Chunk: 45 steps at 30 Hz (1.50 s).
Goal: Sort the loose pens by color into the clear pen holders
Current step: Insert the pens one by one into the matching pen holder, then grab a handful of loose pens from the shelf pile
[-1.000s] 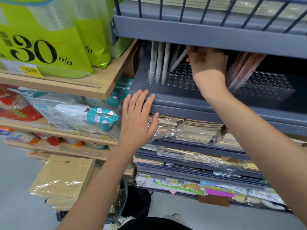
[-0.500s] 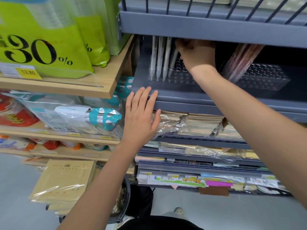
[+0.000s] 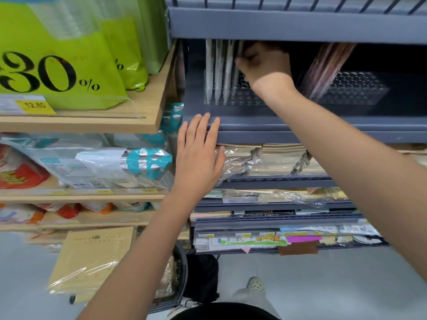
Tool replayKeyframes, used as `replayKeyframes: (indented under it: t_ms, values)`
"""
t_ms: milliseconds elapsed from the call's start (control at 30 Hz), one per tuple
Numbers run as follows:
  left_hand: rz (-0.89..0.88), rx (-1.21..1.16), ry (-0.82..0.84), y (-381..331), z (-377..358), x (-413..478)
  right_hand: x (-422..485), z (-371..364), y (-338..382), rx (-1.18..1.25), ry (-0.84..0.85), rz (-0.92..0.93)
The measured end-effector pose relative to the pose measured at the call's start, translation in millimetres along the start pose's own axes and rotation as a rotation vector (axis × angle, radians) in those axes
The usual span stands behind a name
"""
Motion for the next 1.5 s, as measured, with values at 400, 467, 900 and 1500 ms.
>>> replayKeyframes:
  t_ms: [400, 467, 900, 1500]
  values:
    - [0.331, -1.016, -0.037, -2.7, 73.0, -23.5, -129.1, 80.8, -61.9, 0.355, -0.112, -0.101]
    - [0.441, -1.080, 0.043, 4.8, 62.7, -51.7, -174.2, 77.7, -98.0, 0.403, -0.047, -0.206]
    - [1.724, -0.799, 0.507, -20.7, -122.1, -374.2, -559.3, -37.3, -412.5, 0.406, 0.534, -1.336]
    - [1.224, -0.746, 0.810, -213.4, -287.9, -247.3, -563.5, 99.3, -601.9, 0.443, 0.317, -1.319]
Point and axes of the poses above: each hand's wrist, its own x-axis towards the middle knuckle, its own z-axis out of the back of the hand, y = z × x, the point moved 5 cm from there along x, towards the middle knuckle, and after that the axes turned 15 degrees about -x, right-handed, at the moved point
